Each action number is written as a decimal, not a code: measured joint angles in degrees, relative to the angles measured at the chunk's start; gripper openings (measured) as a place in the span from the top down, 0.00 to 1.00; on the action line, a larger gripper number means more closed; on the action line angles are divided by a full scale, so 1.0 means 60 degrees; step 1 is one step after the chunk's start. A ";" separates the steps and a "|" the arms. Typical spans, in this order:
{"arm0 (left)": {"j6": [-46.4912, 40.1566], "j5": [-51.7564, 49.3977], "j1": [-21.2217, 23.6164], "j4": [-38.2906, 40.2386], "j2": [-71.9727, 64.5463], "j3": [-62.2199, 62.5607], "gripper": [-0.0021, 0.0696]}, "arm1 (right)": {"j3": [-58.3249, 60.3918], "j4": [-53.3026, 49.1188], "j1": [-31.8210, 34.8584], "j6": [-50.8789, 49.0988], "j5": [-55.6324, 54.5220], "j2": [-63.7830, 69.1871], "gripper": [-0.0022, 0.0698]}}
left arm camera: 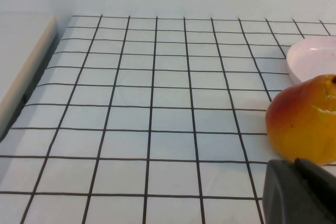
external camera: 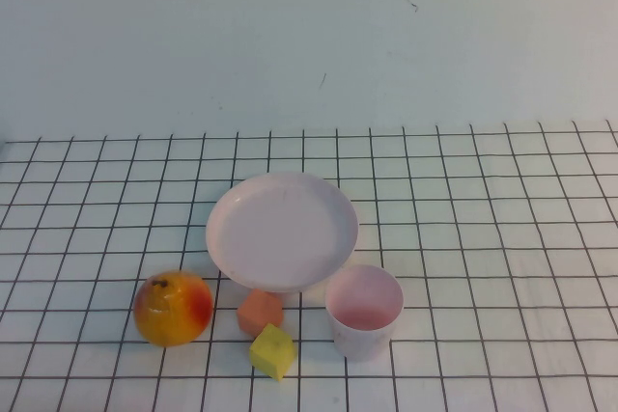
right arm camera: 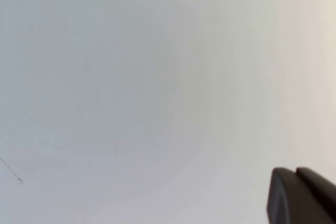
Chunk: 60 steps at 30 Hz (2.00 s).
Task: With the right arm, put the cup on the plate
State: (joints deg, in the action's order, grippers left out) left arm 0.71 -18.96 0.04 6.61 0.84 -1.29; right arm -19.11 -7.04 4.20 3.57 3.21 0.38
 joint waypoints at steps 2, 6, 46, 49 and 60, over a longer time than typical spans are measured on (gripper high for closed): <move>0.0000 0.0000 0.0000 0.0000 0.0000 0.0000 0.98 | -0.0916 0.0000 0.0000 0.0000 0.1121 0.0410 0.97; -0.0041 0.0000 0.0000 0.0000 0.0000 0.0000 0.97 | -0.2834 0.0583 0.0000 0.0201 0.3074 0.1702 0.97; -0.0041 0.0000 0.0000 0.0000 0.0000 0.0000 0.97 | -1.5140 0.2710 -0.5267 0.5849 1.1106 2.0006 0.97; -0.0041 0.0000 0.0000 0.0000 0.0000 0.0000 0.98 | -1.5128 0.3316 -0.5271 0.6069 1.1127 2.0076 0.96; -0.0041 0.0000 0.0000 0.0000 0.0000 0.0000 0.97 | -1.4328 0.4627 -0.5310 0.7316 1.1148 2.0254 0.22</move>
State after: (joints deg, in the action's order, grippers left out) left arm 0.46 -18.96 0.04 6.61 0.84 -1.29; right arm -105.08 20.72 -27.66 47.47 70.10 121.91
